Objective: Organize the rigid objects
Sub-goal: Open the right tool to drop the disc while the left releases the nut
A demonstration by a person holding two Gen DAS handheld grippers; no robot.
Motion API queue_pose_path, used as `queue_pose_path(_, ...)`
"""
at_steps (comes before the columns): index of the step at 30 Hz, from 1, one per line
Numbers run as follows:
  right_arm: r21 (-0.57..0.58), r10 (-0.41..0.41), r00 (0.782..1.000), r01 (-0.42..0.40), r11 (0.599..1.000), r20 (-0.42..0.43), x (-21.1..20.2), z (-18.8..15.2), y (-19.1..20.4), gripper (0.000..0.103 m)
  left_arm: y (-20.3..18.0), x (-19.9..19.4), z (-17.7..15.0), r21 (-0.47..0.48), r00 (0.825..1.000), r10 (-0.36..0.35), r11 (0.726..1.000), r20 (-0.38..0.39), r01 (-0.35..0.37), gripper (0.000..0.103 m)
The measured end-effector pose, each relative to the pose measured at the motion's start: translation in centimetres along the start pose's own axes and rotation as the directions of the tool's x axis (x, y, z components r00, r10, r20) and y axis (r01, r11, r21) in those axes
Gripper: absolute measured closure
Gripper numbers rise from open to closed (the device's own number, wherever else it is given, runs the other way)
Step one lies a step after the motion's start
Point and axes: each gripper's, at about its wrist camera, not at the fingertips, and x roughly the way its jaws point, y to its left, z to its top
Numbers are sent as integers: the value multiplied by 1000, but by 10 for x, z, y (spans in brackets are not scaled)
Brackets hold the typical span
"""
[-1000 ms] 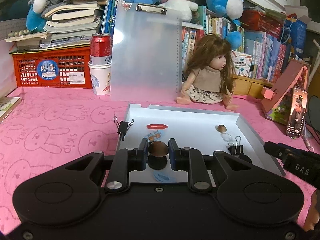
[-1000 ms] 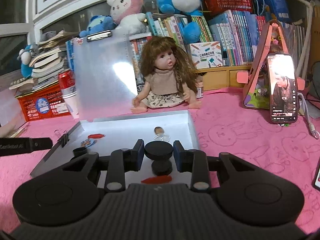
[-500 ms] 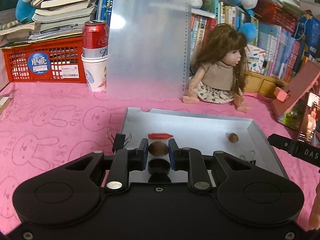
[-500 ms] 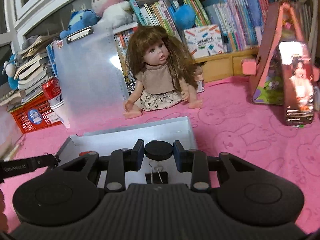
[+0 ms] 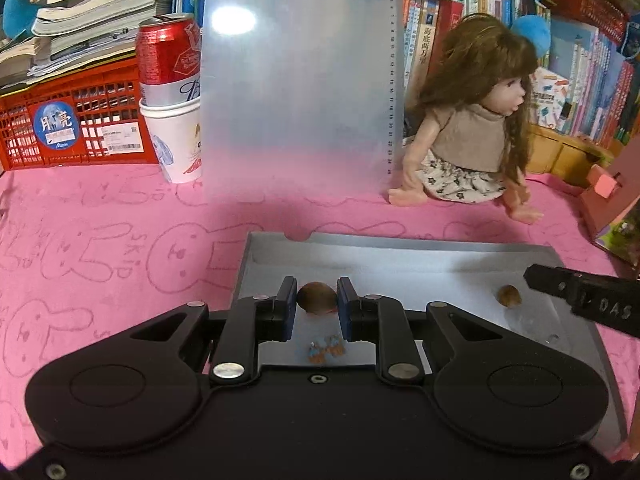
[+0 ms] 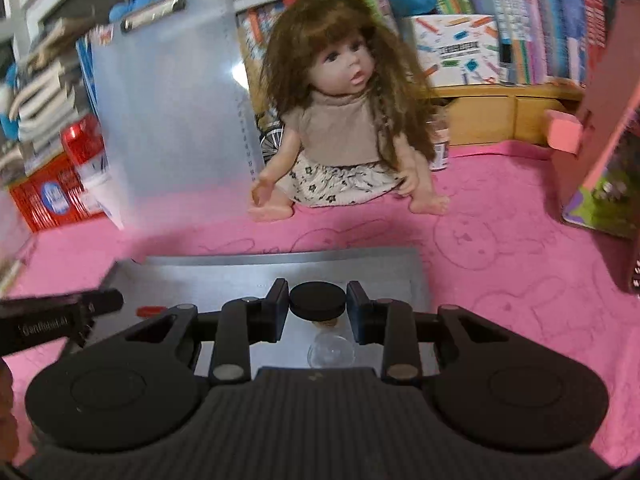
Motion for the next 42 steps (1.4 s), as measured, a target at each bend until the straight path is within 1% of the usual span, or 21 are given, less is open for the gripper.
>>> queue_pose_path(6,-33,-25,999,23,999,-47,26,6,8,67,-1,21,4,10,1000,15,1000,-17,-15,82)
queue_pose_path(11,-14,-40,995,39,999,-89,42,9,6,67,-1,36,4,6,999,17,1000,-31,-17,82)
queue_pose_path(14,-15,-53,994,52,999,-98,47,11,6,67,-2,41,3,13,999,21,1000,-34,-20,82)
queue_pose_path(22,-15,-64,992,63,998,-105,52,12,5,67,-3,51,1,8,998,22,1000,-58,-22,82)
queue_pose_path(29,-28,-70,990,67,997,-124,53,11,7,67,-5,51,-1,32,997,29,999,-67,-27,82)
queue_pose_path(35,-37,-72,987,67,997,-143,50,10,9,67,-5,48,-1,31,997,30,999,-74,-28,82)
queue_pose_path(36,-39,-71,987,66,997,-142,49,9,9,63,-5,47,-1,34,997,31,999,-73,-29,82)
queue_pose_path(38,-33,-68,988,64,997,-136,47,7,8,62,-6,44,-2,43,997,30,999,-67,-27,81)
queue_pose_path(39,-27,-64,989,61,998,-133,46,6,7,59,-7,43,-2,47,998,31,998,-63,-28,80)
queue_pose_path(40,-23,-63,990,61,998,-129,45,5,7,50,-7,41,-2,49,998,30,998,-61,-27,78)
queue_pose_path(41,-20,-65,990,62,998,-124,43,5,7,48,-8,39,-2,50,998,23,999,-61,-20,75)
queue_pose_path(42,-20,-64,991,62,998,-120,42,5,7,48,-8,37,-2,50,998,18,999,-60,-15,74)
